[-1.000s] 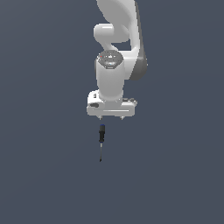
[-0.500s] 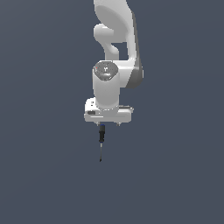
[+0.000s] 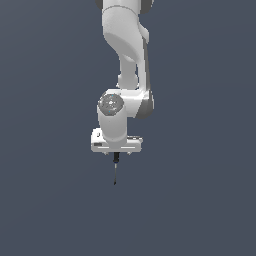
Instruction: Pick up the object and move it to a goal position.
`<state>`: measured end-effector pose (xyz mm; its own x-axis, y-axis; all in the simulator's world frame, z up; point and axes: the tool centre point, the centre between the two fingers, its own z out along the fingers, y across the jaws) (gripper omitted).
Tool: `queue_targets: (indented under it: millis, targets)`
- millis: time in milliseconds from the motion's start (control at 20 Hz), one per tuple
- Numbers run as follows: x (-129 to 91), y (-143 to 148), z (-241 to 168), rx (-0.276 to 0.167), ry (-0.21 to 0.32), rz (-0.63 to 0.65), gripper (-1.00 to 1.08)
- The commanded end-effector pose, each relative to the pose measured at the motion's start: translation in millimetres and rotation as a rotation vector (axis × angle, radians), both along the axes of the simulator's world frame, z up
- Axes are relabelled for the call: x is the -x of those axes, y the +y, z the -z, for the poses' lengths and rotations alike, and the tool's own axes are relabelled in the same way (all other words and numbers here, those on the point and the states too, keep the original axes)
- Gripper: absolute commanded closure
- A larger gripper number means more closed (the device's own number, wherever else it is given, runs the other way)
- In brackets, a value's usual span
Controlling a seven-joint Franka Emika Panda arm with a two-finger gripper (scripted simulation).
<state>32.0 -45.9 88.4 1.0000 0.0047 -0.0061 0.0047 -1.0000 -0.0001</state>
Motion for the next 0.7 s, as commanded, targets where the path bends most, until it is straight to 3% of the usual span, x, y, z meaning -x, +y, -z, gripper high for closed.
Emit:
queue_targets:
  millis: [0,650]
  targets:
    - [-4,-5,11,0.000,-0.004,-0.003,-0.92]
    - [-7,-11,31,0.000,-0.005,-0.005,-0.92]
